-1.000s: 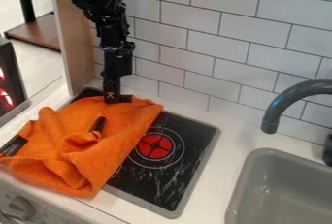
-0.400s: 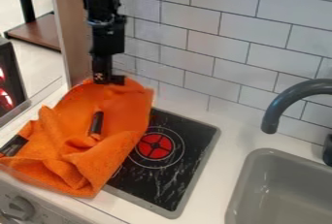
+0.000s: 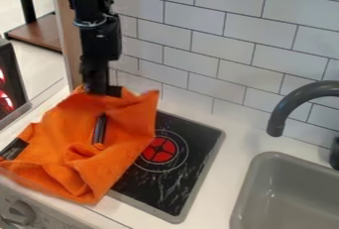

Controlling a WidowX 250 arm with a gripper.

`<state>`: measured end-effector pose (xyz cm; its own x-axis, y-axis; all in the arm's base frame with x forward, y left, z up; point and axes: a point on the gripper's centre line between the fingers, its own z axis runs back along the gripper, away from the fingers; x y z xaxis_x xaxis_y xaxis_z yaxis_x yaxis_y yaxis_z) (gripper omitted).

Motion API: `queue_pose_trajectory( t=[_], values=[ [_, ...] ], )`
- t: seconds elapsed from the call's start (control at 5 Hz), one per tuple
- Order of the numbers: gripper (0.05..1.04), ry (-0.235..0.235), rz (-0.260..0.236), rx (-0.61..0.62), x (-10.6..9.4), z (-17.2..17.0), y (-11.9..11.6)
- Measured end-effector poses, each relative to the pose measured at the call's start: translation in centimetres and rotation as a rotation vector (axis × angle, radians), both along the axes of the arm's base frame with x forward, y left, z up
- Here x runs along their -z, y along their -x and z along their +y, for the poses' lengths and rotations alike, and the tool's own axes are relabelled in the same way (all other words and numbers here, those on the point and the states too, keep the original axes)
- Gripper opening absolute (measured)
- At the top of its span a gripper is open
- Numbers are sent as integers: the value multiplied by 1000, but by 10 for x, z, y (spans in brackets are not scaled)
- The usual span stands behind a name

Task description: Fold the cloth from bottom right to top left

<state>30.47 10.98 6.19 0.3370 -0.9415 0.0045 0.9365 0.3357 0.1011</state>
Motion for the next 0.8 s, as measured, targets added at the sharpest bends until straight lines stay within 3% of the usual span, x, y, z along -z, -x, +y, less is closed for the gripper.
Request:
queue_pose_trajectory(
  t=[0.4, 0.6, 0.8],
  values=[
    [51, -43, 69, 55, 27, 3, 48],
    [51, -40, 132, 85, 55, 5, 54],
    [51, -56, 153, 106, 74, 12, 45]
  ],
)
